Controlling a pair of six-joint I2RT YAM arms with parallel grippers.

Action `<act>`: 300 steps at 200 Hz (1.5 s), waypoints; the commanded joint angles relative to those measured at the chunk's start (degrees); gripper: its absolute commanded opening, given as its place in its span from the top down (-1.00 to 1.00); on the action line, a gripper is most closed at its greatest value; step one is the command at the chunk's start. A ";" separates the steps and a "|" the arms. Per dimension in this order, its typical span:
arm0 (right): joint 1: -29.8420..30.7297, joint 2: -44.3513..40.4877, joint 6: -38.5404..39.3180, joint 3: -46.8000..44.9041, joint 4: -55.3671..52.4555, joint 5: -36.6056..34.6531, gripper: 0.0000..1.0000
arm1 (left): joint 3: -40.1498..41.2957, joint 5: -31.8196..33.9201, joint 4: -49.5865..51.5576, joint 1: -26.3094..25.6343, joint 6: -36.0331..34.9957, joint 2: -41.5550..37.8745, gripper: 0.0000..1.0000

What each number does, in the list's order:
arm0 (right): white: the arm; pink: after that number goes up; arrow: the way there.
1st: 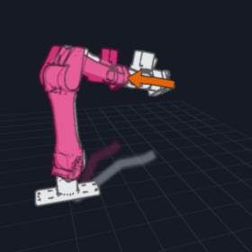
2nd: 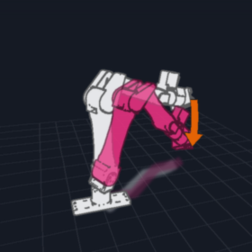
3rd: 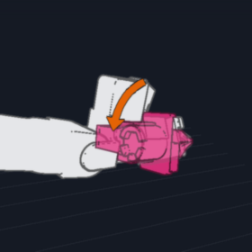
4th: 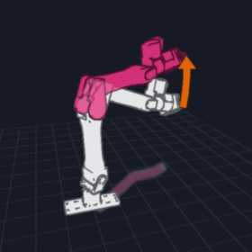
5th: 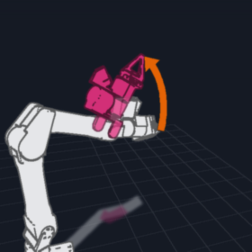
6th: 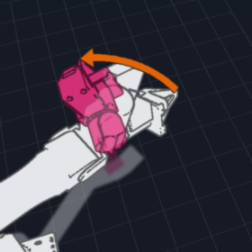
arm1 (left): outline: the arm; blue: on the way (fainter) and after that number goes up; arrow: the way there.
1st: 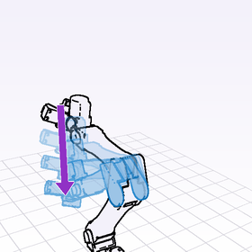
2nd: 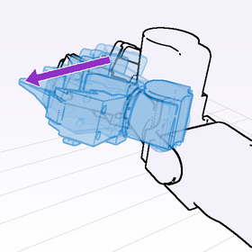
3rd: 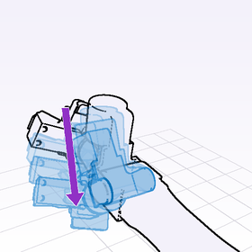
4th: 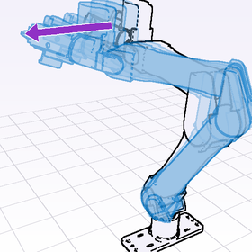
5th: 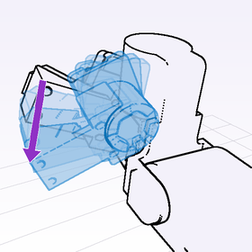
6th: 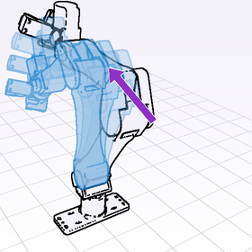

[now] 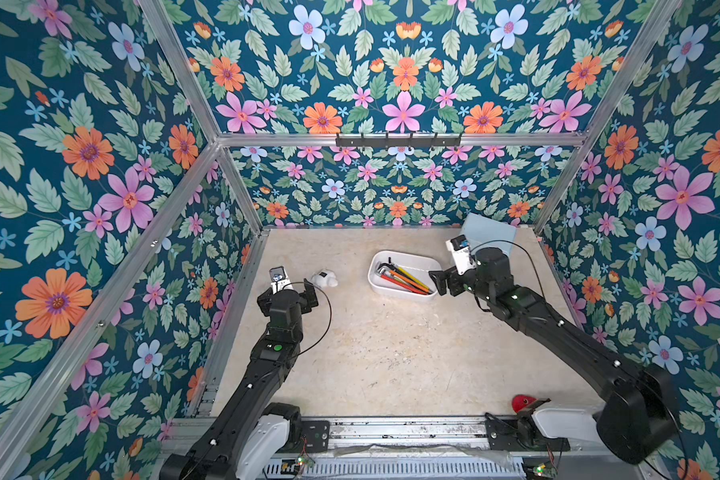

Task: Put the hex key on the desktop into the storage box
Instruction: Reset both arms

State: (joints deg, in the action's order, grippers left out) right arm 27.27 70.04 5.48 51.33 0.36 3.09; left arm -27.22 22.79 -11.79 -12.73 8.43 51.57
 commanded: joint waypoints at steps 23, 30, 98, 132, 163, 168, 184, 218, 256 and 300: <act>-12.43 -15.73 -13.81 -17.99 17.55 -7.25 -0.98 | 6.21 1.87 -21.03 1.10 -7.44 7.97 -0.99; -14.81 -16.55 -14.60 -19.51 17.83 -8.36 -0.98 | 6.22 1.59 -22.81 1.43 -8.35 10.15 -0.99; -21.11 -6.85 -10.07 -29.69 35.29 -22.17 -0.98 | 8.93 -12.65 -39.67 12.33 -5.36 24.02 -0.99; -23.24 2.31 -5.87 -36.06 56.07 -19.29 -0.99 | 8.83 -14.69 -43.78 13.83 -5.11 29.23 -0.99; -24.13 6.69 -6.97 -36.91 59.37 -19.33 -0.98 | 11.22 -17.29 -52.37 15.31 -2.94 33.57 -0.99; -24.18 7.17 -6.97 -38.00 61.77 -19.27 -0.99 | 11.60 -17.48 -54.35 15.32 -3.01 34.28 -0.99; -24.41 10.69 -7.00 -42.96 74.10 -19.42 -0.98 | 11.22 -17.95 -52.66 15.31 -3.16 33.91 -0.99; -25.00 12.72 -7.87 -44.36 77.18 -19.67 -0.98 | 12.94 -19.91 -56.87 15.17 -4.29 35.11 -0.99; -25.23 13.06 -7.94 -44.39 78.14 -19.80 -0.98 | 13.02 -21.28 -63.54 15.02 -5.01 40.52 -0.99; -25.17 13.28 -7.85 -44.48 78.83 -19.85 -0.98 | 12.02 -21.48 -59.47 14.87 -5.32 39.62 -0.99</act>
State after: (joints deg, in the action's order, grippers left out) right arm 2.09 83.26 -2.09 6.79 76.44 -16.38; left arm -14.24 1.85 -71.81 2.24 4.05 91.50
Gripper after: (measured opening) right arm 0.991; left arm 0.995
